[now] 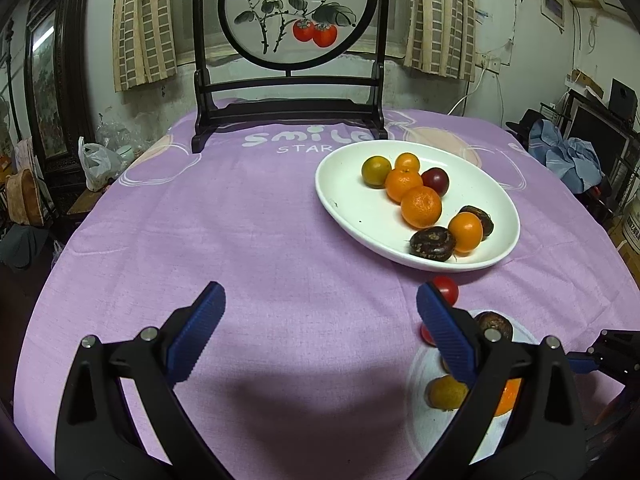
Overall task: Organize fruits
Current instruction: 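Grasp a green-yellow fruit with the left tool while the right tool grasps an orange, then grasp a yellow-orange tomato with the right tool while the left tool grasps a tangerine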
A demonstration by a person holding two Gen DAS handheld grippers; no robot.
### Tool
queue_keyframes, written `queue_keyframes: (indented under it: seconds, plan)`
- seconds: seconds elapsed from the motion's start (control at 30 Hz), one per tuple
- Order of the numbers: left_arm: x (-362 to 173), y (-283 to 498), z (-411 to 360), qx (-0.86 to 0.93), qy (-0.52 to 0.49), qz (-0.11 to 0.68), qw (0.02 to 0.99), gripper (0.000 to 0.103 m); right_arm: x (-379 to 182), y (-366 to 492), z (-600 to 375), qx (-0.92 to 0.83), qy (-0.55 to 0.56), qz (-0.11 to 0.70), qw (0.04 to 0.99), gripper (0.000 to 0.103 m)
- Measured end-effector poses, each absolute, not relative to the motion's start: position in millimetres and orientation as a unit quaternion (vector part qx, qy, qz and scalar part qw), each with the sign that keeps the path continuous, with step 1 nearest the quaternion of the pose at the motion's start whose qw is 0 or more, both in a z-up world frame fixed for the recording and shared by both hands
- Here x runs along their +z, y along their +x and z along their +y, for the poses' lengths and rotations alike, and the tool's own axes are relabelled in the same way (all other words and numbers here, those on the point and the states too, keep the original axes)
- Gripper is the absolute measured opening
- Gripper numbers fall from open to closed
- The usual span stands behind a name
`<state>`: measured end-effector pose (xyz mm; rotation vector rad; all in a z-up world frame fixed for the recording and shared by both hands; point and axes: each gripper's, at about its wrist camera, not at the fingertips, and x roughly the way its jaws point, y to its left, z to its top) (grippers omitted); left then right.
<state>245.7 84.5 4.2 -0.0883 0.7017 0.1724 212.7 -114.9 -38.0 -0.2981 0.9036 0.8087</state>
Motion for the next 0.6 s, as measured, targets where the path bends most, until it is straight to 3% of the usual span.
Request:
queue_keyframes:
  seconds: [0.23, 0.4, 0.6]
  plan:
    - [5, 245, 82, 0.084, -0.037, 0.343, 0.935, 0.098, -41, 214, -117, 0.367, -0.146, 0.426, 0.814, 0.043]
    - [5, 244, 77, 0.056, -0.026, 0.349, 0.935, 0.098, -32, 223, -133, 0.365, -0.102, 0.428, 0.820, 0.042]
    - [6, 224, 29, -0.115, 0.052, 0.347, 0.929, 0.095, -22, 244, -165, 0.345, -0.007, 0.440, 0.829, 0.042]
